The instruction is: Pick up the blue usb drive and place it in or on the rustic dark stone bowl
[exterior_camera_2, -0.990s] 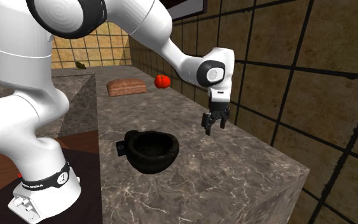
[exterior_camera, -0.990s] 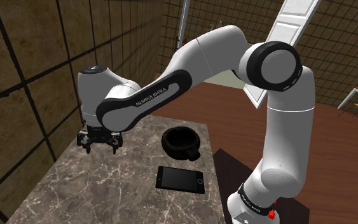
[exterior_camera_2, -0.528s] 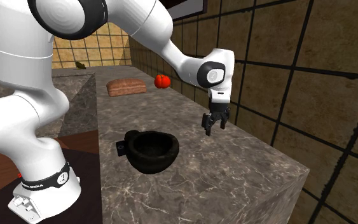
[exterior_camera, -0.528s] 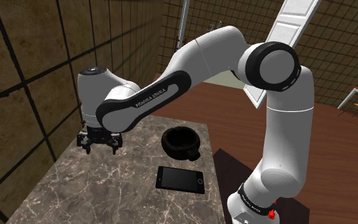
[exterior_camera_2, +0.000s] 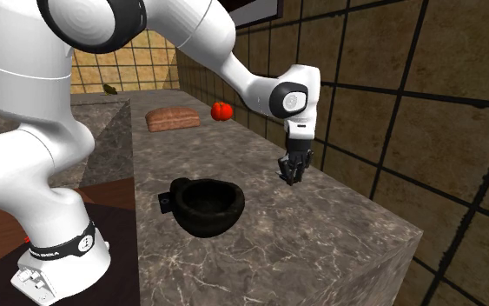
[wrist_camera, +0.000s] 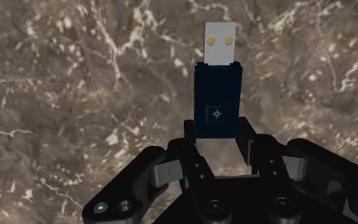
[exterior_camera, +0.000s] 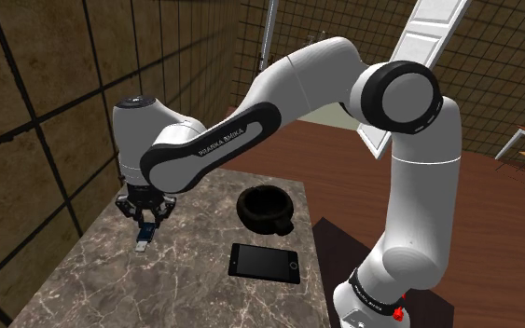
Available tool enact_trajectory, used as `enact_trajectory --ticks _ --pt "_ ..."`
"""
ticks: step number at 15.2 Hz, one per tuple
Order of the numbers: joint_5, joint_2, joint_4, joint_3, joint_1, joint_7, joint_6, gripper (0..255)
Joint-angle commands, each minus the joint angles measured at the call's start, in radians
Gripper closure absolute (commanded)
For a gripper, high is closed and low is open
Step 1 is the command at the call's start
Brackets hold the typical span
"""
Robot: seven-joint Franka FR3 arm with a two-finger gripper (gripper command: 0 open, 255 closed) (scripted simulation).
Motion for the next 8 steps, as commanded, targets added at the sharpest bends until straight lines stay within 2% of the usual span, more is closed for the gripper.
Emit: enact_trajectory --ticks 1,8 --pt "0.000 0.007 -0.002 0.000 0.001 0.000 0.011 255" --pt "0.036 -0.040 0.019 0.021 -0.016 -0.024 -0.049 255"
